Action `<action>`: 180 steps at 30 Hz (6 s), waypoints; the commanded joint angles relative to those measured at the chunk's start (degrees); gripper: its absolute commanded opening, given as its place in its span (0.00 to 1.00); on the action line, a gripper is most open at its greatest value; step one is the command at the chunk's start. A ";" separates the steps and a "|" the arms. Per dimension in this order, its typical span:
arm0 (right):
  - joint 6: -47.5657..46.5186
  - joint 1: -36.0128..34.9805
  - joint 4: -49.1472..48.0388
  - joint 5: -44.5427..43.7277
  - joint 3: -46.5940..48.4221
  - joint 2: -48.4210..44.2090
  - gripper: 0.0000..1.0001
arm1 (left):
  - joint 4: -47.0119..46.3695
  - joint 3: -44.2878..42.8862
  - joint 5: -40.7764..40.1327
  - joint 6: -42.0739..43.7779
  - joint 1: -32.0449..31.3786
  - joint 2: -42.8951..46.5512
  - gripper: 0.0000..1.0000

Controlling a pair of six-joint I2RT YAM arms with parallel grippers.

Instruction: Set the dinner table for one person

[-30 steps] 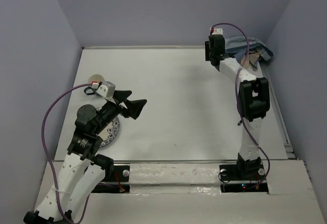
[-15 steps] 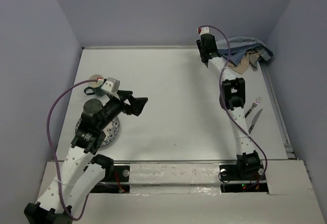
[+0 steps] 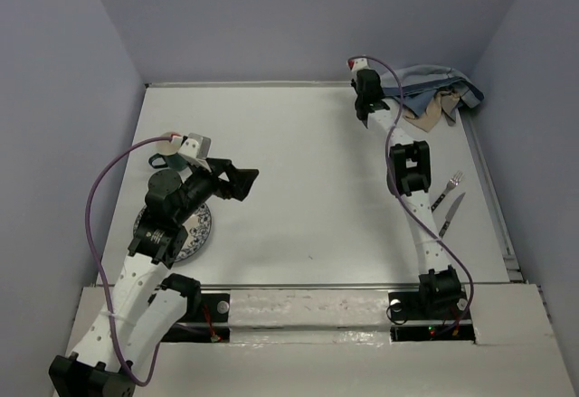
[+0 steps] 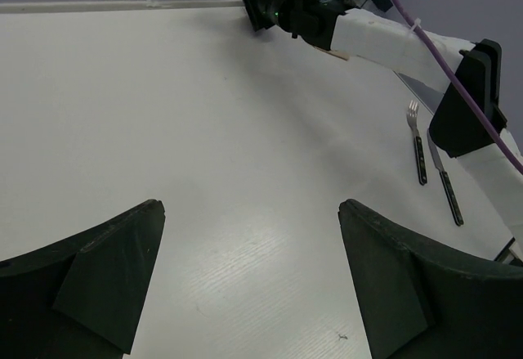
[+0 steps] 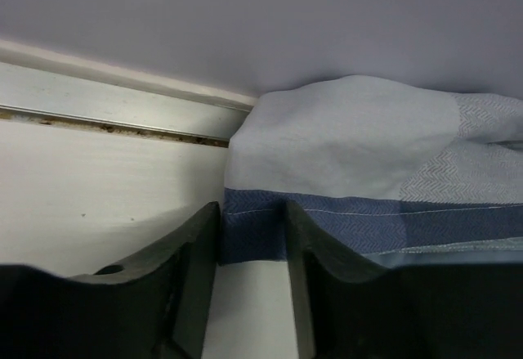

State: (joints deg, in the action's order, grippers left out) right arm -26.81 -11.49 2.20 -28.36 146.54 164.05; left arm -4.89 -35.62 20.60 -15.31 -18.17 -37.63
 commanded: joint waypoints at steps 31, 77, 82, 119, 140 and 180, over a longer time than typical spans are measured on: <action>10.45 -6.53 -11.07 21.66 -35.94 -71.11 0.00 | -3.21 -2.00 -4.25 -11.23 1.21 0.89 0.70; 42.19 -6.53 -10.28 10.78 -109.10 -112.37 0.00 | -9.62 -22.72 -41.17 -12.74 -11.72 -55.17 0.12; 42.19 -6.53 -10.19 11.57 -109.27 -111.75 0.00 | -4.09 -33.12 -37.21 -10.01 -7.58 -60.64 0.83; 42.98 -6.53 -10.19 11.13 -109.27 -110.43 0.00 | 0.58 0.20 -46.79 -19.67 -11.80 -45.16 0.51; 42.45 -6.53 -2.20 10.16 -101.64 -116.57 0.00 | 7.08 -20.68 -40.55 -12.03 -11.97 -22.59 0.00; 26.72 1.20 -0.26 10.34 -55.61 -86.85 0.00 | 8.50 -63.29 -11.02 -13.60 11.67 -47.81 0.00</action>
State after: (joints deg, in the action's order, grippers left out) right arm 0.10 -10.46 6.98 -19.33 94.74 84.23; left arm 7.46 -100.55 6.15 -28.69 -6.59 -91.35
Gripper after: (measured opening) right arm 0.023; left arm 0.019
